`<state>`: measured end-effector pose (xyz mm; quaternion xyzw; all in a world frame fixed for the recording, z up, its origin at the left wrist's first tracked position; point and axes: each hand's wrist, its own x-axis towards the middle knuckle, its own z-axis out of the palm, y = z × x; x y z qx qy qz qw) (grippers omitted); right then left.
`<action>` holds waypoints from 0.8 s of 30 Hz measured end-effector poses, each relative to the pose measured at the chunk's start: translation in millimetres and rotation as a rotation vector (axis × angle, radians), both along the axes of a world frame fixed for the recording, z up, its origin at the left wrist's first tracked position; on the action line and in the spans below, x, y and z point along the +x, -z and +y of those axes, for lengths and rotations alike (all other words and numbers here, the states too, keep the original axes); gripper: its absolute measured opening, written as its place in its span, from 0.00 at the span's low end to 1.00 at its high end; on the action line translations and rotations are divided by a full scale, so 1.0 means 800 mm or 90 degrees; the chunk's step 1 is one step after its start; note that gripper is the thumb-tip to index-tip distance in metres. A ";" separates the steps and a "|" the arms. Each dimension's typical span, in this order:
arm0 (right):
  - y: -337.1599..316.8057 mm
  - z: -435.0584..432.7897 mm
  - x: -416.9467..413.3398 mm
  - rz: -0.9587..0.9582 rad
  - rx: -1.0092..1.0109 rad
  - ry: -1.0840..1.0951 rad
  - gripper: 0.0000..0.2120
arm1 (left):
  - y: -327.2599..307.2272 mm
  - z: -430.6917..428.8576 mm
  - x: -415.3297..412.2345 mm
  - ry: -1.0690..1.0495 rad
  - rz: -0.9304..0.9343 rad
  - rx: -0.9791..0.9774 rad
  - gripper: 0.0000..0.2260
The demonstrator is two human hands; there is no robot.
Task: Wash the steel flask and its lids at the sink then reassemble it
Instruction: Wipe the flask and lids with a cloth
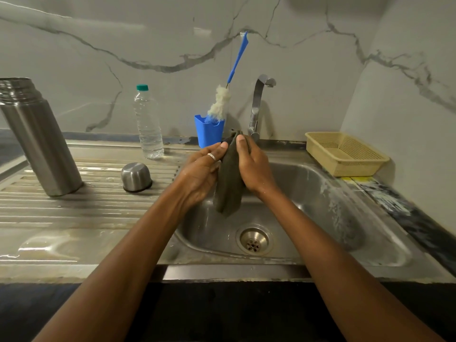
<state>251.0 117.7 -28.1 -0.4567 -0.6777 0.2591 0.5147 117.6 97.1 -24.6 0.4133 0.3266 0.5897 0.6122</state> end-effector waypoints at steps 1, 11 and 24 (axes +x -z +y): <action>-0.003 0.002 -0.001 0.037 -0.078 0.003 0.22 | 0.001 0.000 -0.003 0.010 0.013 0.004 0.11; 0.010 -0.002 0.021 -0.178 0.289 0.041 0.16 | 0.002 0.004 -0.011 0.025 0.144 0.063 0.17; 0.011 -0.012 0.008 -0.182 0.214 0.080 0.14 | 0.001 0.009 -0.016 -0.038 0.293 0.115 0.11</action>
